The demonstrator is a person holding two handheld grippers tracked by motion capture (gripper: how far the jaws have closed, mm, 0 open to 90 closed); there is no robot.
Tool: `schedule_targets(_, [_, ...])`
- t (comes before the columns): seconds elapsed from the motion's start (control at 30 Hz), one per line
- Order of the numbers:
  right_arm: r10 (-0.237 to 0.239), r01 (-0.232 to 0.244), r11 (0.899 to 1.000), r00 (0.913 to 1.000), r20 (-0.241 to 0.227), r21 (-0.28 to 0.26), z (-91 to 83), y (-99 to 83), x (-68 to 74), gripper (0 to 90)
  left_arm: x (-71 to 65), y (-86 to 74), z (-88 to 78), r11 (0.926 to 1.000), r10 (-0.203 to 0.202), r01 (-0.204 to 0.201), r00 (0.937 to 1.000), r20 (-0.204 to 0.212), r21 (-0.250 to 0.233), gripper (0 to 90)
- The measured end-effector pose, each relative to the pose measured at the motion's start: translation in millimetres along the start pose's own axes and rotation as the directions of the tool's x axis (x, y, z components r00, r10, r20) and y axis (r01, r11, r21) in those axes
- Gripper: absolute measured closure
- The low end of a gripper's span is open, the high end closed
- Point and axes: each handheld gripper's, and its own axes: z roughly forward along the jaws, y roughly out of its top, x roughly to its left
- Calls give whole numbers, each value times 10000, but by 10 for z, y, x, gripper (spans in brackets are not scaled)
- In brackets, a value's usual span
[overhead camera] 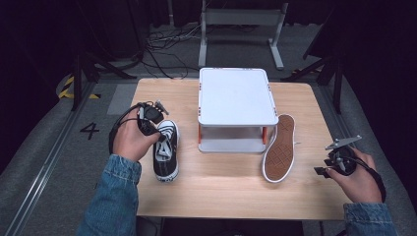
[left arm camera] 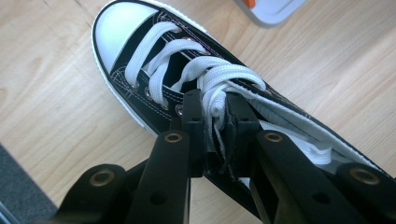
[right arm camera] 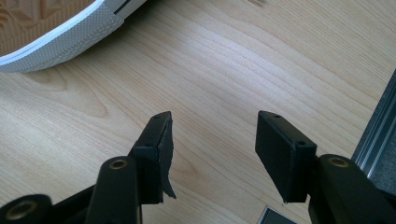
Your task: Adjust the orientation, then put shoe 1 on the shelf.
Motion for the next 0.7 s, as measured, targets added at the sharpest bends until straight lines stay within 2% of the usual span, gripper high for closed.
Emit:
schedule_targets(0.07, [-11, 11, 10000, 10000, -29, -9, 1, -1, -1, 470, -20, 69, -86, 10000, 68, -69, 9998, -197, -51, 809])
schedule_targets(0.3, [-1, 1, 10000, 10000, -6, -46, -6, 4, -16, 470, -46, 201, -261, 9995, 213, -218, 9996, -208, -219, 809])
schedule_targets(0.5, [-166, 166, 9999, 9999, 40, 5, -26, 15, -26, 495, -91, 405, -481, 9981, 504, -515, 9982, -317, -348, 809])
schedule_targets(0.7, [-179, 179, 9998, 9998, 25, -16, -37, 5, -30, 499, -117, 585, -675, 9981, 534, -548, 9974, -483, -289, 808])
